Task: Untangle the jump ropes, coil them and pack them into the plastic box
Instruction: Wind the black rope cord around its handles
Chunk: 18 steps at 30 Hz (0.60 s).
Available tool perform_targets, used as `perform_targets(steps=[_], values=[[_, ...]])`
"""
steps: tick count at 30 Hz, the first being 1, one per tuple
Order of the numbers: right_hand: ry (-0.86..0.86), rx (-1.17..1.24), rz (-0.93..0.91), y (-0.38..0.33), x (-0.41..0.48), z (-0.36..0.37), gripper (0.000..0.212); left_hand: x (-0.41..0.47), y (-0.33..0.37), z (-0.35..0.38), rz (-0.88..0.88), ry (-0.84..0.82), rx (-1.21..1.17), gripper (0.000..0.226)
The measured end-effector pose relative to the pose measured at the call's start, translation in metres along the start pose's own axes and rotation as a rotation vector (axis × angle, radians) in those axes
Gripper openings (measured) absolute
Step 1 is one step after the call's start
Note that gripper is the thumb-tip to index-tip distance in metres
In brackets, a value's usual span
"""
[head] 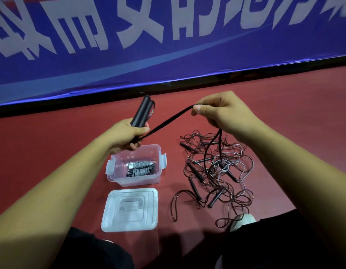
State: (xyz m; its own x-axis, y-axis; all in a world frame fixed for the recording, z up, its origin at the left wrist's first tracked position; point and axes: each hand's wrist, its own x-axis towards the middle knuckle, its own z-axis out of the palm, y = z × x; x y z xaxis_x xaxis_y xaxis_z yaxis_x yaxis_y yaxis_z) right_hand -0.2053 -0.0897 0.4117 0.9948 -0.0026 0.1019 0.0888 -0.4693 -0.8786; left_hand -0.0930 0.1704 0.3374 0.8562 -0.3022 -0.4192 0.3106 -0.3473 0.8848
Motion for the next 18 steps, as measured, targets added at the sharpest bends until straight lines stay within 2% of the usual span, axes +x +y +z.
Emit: perform_targets(steps=[2, 6, 7, 8, 11, 13, 15, 18], values=[[0.052, -0.008, 0.031, 0.007, 0.006, -0.006, 0.018, -0.002, -0.003, 0.006, -0.056, -0.132, -0.006, 0.019], [0.12, 0.003, 0.09, 0.019, 0.016, -0.012, 0.021, -0.01, -0.004, 0.015, -0.086, -0.317, -0.024, 0.089], [0.13, 0.008, 0.104, 0.021, 0.018, -0.014, 0.022, -0.012, -0.002, 0.017, -0.059, -0.352, 0.019, 0.096], [0.134, 0.008, 0.112, 0.022, 0.019, -0.015, 0.022, -0.015, 0.0, 0.017, -0.024, -0.372, 0.089, 0.093], [0.12, -0.059, 0.094, 0.021, 0.021, -0.018, 0.02, -0.02, 0.003, 0.022, 0.08, -0.325, 0.368, 0.044], [0.088, -0.143, 0.046, 0.017, 0.02, -0.017, 0.018, -0.02, 0.001, 0.027, 0.104, -0.295, 0.535, 0.022], [0.046, -0.206, -0.006, 0.014, 0.02, -0.014, 0.016, -0.021, -0.005, 0.035, 0.104, -0.326, 0.712, 0.017], [0.017, -0.276, -0.052, 0.014, 0.022, -0.007, 0.014, -0.025, -0.017, 0.05, 0.133, -0.466, 0.923, 0.01]])
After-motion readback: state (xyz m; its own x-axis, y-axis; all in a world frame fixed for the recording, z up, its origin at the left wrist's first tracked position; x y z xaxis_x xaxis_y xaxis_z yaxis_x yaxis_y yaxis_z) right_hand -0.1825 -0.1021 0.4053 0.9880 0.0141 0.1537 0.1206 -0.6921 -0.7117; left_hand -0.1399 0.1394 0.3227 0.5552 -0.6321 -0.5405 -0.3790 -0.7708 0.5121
